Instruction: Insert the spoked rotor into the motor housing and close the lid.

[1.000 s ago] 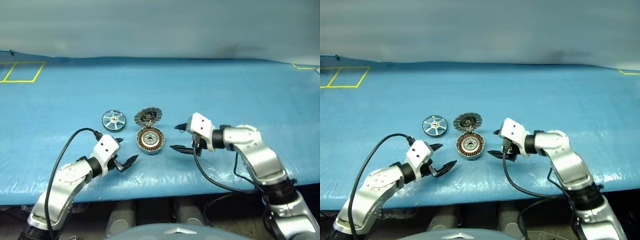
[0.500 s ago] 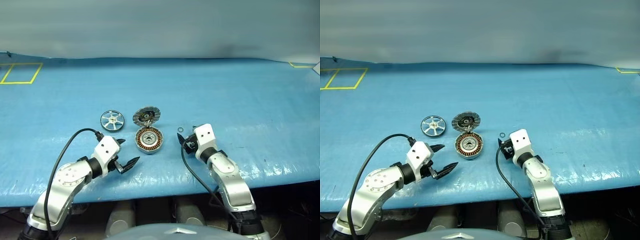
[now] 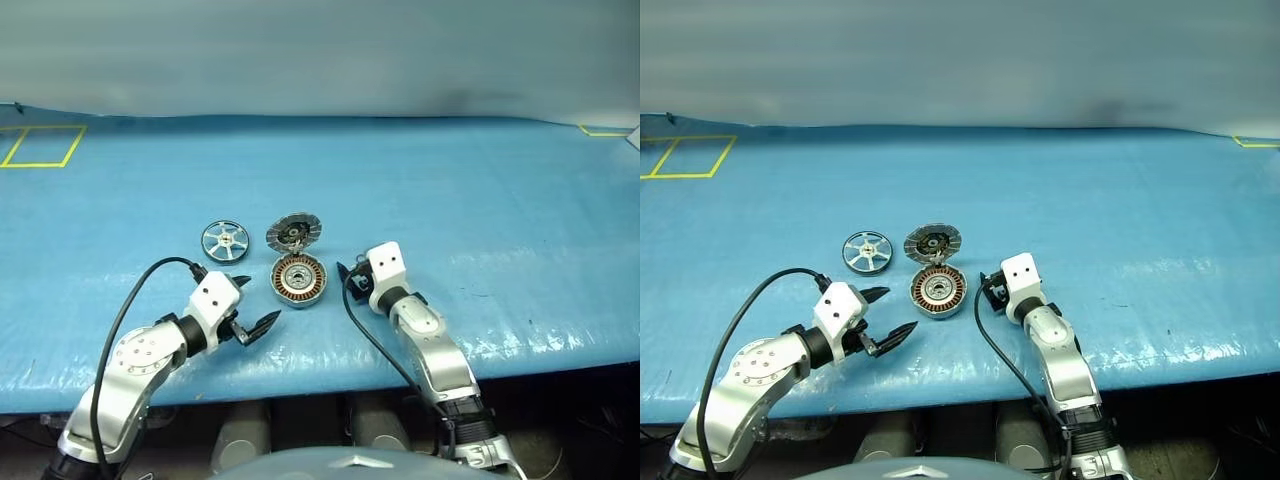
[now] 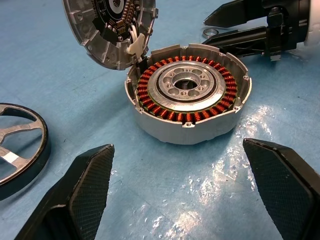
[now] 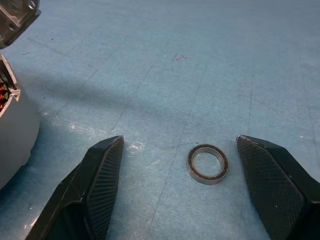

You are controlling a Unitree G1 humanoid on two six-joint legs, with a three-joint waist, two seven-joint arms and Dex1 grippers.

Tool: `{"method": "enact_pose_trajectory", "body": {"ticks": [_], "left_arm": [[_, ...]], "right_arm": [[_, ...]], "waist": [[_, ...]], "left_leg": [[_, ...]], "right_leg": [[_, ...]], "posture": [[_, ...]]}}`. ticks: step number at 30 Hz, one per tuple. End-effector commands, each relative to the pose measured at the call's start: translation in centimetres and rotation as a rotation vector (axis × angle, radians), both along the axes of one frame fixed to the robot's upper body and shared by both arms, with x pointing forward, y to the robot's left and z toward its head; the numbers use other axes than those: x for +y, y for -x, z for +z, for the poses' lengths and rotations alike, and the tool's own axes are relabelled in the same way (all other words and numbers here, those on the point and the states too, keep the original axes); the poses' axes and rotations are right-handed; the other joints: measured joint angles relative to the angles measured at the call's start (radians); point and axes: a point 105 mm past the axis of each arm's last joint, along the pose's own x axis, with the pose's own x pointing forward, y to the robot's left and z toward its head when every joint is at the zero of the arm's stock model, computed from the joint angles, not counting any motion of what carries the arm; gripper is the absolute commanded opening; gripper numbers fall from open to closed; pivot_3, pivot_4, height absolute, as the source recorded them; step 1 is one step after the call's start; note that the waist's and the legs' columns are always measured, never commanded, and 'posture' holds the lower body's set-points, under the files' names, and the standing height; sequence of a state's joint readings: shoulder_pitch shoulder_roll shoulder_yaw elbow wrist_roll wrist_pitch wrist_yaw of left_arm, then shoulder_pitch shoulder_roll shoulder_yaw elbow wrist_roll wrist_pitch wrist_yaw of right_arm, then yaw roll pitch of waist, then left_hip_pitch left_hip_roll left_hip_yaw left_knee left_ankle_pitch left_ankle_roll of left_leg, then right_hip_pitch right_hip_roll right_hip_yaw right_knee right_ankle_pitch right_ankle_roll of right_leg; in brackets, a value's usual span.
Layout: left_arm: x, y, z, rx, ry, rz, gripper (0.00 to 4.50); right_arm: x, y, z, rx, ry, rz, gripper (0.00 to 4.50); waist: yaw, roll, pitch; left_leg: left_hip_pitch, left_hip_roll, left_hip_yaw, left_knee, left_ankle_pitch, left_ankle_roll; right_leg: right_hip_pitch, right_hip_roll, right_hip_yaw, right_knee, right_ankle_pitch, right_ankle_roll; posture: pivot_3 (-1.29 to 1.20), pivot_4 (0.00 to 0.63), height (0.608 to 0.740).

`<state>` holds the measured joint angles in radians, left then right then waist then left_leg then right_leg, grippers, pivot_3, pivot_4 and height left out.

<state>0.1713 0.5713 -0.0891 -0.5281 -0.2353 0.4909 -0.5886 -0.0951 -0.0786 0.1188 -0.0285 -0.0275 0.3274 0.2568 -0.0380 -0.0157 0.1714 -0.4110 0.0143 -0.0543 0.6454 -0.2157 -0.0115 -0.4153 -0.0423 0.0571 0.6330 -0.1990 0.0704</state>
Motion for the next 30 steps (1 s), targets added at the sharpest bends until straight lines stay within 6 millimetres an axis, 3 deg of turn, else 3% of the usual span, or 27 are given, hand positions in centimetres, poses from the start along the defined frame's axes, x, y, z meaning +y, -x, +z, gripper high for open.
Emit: {"method": "enact_pose_trajectory", "body": {"ticks": [1, 4, 7, 15, 19, 22, 26, 30], "left_arm": [[-0.3, 0.1, 0.6, -0.040, 0.004, -0.008, 4.50], [-0.3, 0.0, 0.6, -0.047, 0.000, -0.002, 4.50], [-0.4, -0.1, 0.6, -0.049, 0.000, -0.005, 4.50], [-0.7, -0.1, 0.4, -0.046, 0.006, -0.009, 4.50], [-0.6, 0.0, 0.3, -0.044, 0.008, 0.000, 4.50], [-0.5, 0.1, 0.2, -0.040, 0.008, 0.006, 4.50], [-0.4, 0.1, 0.2, -0.037, 0.007, 0.005, 4.50], [-0.4, 0.0, 0.2, -0.038, 0.008, 0.006, 4.50]], "right_arm": [[-1.0, -0.3, -0.3, 0.018, -0.038, -0.048, 3.79], [-1.2, -0.1, -0.6, 0.030, -0.021, -0.046, 3.79], [-1.1, 0.2, -0.8, 0.050, -0.035, -0.044, 3.21], [-0.4, 1.1, -0.4, 0.057, -0.032, -0.017, 0.67], [-0.7, 1.6, 1.0, 0.027, 0.002, -0.001, 0.67], [-0.6, 2.1, 3.2, -0.017, 0.013, 0.029, 0.67], [0.4, 2.7, 6.1, -0.063, -0.050, 0.088, 0.67], [2.1, 3.1, 7.6, -0.082, -0.092, 0.133, 0.67]], "waist": [[0.000, 0.000, 0.000], [0.001, 0.000, 0.000], [0.001, 0.000, -0.001], [0.000, 0.000, -0.001], [0.001, 0.000, -0.001], [0.001, 0.000, -0.001], [0.000, 0.001, 0.000], [0.001, 0.001, 0.000]], "left_leg": [[0.000, 0.000, 0.000, 0.000, 0.000, 0.000], [0.000, 0.000, 0.000, 0.001, 0.000, 0.000], [0.000, 0.000, 0.000, 0.001, 0.000, 0.000], [0.000, 0.000, 0.000, 0.000, 0.000, 0.000], [0.000, 0.000, 0.000, 0.000, 0.000, 0.000], [-0.001, 0.000, 0.000, 0.000, 0.000, 0.000], [-0.001, 0.000, 0.000, 0.000, 0.000, 0.000], [-0.001, 0.001, 0.000, 0.000, 0.000, 0.000]], "right_leg": [[0.000, 0.000, 0.000, 0.000, 0.000, 0.000], [0.001, 0.000, 0.000, 0.000, 0.000, 0.000], [0.001, 0.000, 0.000, 0.000, 0.000, 0.000], [0.001, 0.000, 0.000, 0.000, 0.000, 0.000], [0.000, 0.000, 0.000, 0.000, 0.000, 0.000], [0.000, 0.000, 0.000, 0.000, 0.000, 0.000], [-0.001, 0.000, 0.000, 0.000, 0.000, 0.000], [-0.001, 0.000, 0.000, 0.000, 0.000, 0.000]], "posture": [[0.00, 0.150, 0.740], [0.00, 0.150, 0.740], [0.00, 0.150, 0.740], [0.00, 0.150, 0.740], [0.00, 0.150, 0.740], [0.00, 0.150, 0.740], [0.00, 0.150, 0.740], [0.00, 0.150, 0.740]]}}
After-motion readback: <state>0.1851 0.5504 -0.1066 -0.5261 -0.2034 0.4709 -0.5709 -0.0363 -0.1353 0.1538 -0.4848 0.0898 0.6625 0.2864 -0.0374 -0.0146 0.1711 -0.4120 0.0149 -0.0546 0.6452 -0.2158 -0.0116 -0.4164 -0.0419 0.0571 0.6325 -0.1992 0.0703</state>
